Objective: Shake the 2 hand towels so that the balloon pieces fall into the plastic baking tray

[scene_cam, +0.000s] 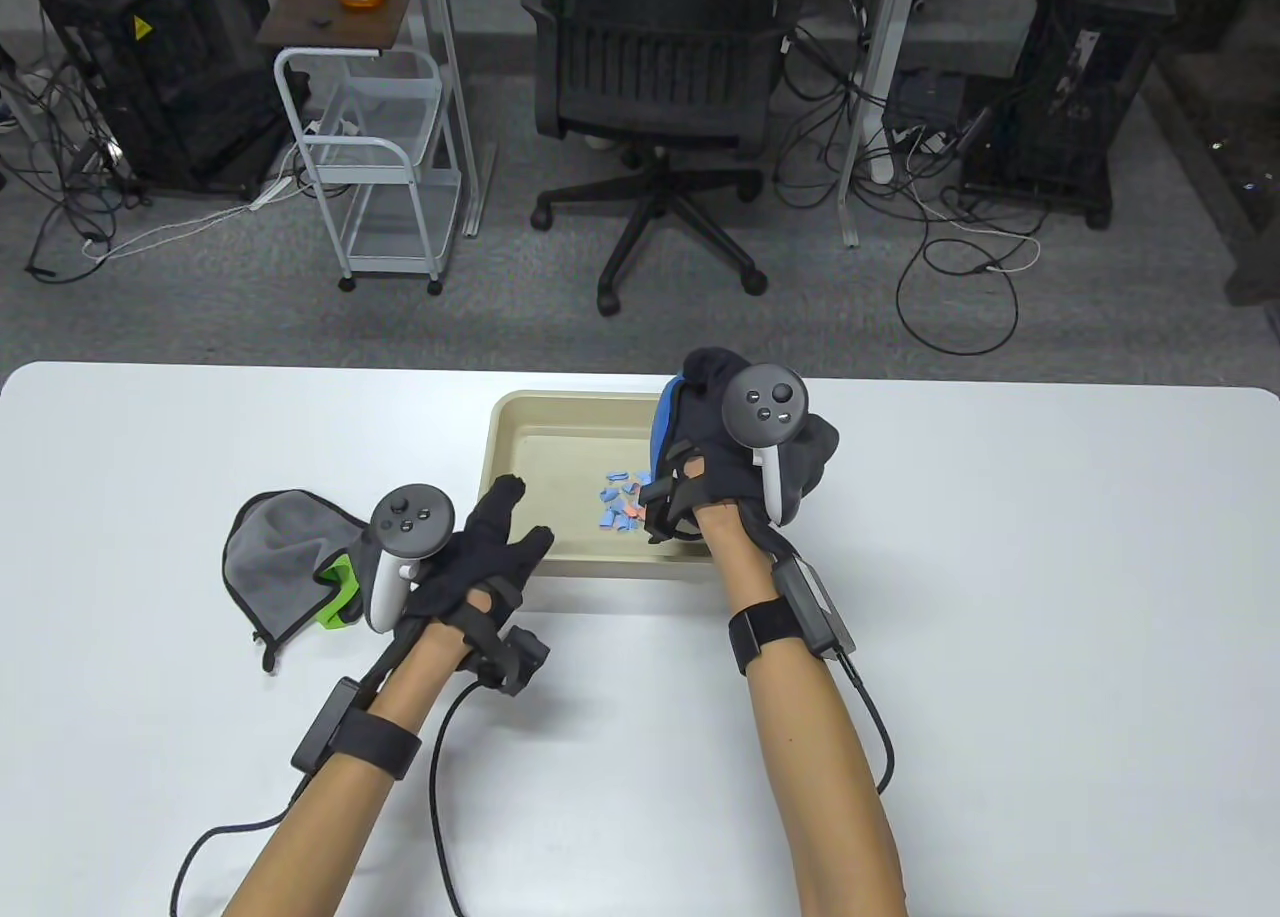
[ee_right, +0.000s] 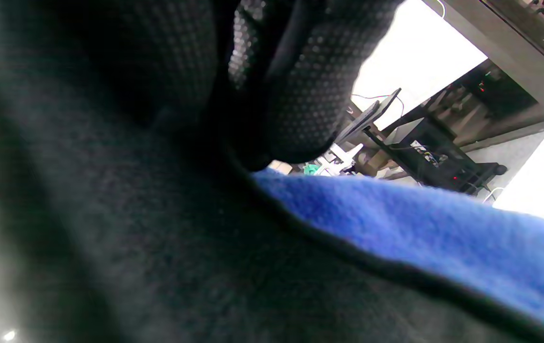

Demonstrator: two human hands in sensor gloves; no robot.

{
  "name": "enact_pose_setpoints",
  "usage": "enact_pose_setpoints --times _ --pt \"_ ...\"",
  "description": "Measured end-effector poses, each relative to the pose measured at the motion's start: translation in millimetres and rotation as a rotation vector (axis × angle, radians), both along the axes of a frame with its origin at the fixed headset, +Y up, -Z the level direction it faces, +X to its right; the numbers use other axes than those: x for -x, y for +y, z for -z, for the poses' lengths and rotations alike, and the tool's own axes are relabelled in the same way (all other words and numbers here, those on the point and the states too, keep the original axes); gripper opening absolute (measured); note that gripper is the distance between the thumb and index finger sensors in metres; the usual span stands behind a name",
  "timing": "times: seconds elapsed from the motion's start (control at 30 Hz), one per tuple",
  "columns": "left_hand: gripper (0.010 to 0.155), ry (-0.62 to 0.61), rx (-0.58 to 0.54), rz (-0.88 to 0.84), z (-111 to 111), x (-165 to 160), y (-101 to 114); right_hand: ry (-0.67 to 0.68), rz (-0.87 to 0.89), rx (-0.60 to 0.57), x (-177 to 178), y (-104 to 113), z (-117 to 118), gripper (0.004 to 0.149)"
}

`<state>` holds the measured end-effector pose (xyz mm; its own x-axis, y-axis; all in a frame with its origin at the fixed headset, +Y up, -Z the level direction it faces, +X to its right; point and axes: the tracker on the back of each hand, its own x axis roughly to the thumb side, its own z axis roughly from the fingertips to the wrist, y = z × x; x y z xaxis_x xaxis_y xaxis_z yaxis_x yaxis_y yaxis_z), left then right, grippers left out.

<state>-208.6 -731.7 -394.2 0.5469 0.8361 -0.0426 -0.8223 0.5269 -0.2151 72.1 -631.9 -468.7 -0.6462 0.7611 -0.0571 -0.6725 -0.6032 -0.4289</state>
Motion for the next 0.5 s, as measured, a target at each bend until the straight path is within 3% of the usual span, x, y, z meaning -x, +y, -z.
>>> enact_pose_setpoints --times 0.23,0.4,0.5 --pt "0.083 -0.178 -0.103 0.182 -59.4 -8.3 7.8 0.06 -0.027 -0.029 -1.1 8.3 -10.2 0.042" --pt "0.082 -0.246 -0.114 0.226 -93.9 -11.5 -8.4 0.077 -0.028 -0.046 -5.5 16.8 -19.6 0.042" --pt "0.081 -0.239 -0.146 0.274 -97.0 -10.0 -24.3 0.071 -0.018 -0.046 -9.1 15.6 -26.2 0.042"
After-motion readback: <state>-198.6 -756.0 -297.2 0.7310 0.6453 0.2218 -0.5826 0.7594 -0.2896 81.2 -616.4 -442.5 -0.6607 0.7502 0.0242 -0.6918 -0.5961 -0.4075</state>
